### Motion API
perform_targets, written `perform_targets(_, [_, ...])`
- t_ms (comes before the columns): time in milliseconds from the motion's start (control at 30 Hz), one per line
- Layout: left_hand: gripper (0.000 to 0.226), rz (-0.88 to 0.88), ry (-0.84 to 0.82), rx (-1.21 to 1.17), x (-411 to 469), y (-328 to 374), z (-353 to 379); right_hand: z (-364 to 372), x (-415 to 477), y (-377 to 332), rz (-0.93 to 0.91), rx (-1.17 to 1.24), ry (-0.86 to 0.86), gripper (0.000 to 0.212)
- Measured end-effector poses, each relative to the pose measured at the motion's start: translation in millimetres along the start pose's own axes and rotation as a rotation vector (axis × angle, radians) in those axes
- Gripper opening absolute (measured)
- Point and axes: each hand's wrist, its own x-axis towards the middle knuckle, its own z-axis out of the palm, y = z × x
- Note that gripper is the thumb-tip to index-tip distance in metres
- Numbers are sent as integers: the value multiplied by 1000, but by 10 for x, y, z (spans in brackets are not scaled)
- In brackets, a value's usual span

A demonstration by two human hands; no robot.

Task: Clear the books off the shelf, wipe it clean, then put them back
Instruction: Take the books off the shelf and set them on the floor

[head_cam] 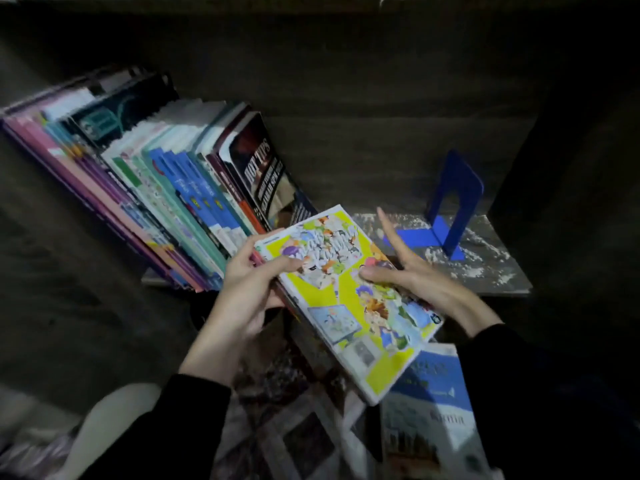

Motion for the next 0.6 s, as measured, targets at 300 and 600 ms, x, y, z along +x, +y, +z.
perform_targets(300, [80,-335,-42,226,52,-1252,-372,398,-376,1057,225,-163,-358,85])
perform_targets(600, [31,-313,-181,618,129,-2549,-416,979,-380,2407,515,55,-187,76])
